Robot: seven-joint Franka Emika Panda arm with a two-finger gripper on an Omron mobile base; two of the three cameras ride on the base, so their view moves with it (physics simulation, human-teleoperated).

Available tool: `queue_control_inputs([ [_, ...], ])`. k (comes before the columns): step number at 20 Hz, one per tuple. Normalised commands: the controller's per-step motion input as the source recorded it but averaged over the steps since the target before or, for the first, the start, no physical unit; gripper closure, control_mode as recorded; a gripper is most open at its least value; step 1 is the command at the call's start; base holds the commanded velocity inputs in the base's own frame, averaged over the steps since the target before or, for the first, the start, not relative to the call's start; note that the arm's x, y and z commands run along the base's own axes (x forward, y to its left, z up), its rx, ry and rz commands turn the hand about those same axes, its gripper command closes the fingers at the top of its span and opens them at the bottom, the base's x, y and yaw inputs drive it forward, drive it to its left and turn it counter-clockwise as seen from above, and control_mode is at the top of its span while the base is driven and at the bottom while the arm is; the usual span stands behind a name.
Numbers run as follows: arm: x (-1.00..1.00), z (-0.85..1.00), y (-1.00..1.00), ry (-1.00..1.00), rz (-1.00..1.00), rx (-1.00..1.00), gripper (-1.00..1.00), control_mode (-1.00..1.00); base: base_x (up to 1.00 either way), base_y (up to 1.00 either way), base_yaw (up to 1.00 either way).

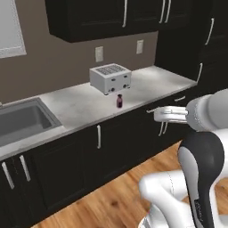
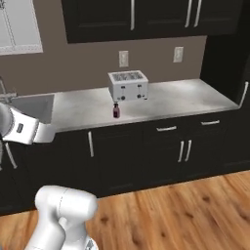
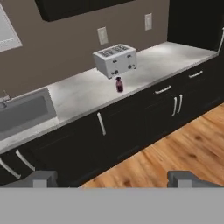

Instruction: Move the drinks to the dining counter.

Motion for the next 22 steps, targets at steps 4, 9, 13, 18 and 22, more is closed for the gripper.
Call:
queue_control_inputs([
  [4,0.00,0.00,0.00,0.00,0.00,0.00,-1.00,1.00,0.96,0.21,-0.09],
  [9,0.00,0.00,0.00,0.00,0.00,0.00,-1.00,1.00,0.66,0.53,-0.10],
  [13,0.00,0.00,0.00,0.00,0.00,0.00,-1.00,1.00,0.36,0.13,-0.06],
  [18,0.00,0.00,0.00,0.00,0.00,0.00,-1.00,1.00,0.36,-0.42,-0.22],
  [22,0.00,0.00,0.00,0.00,0.00,0.00,-1.00,1.00,0.48,-0.33,-0.04],
])
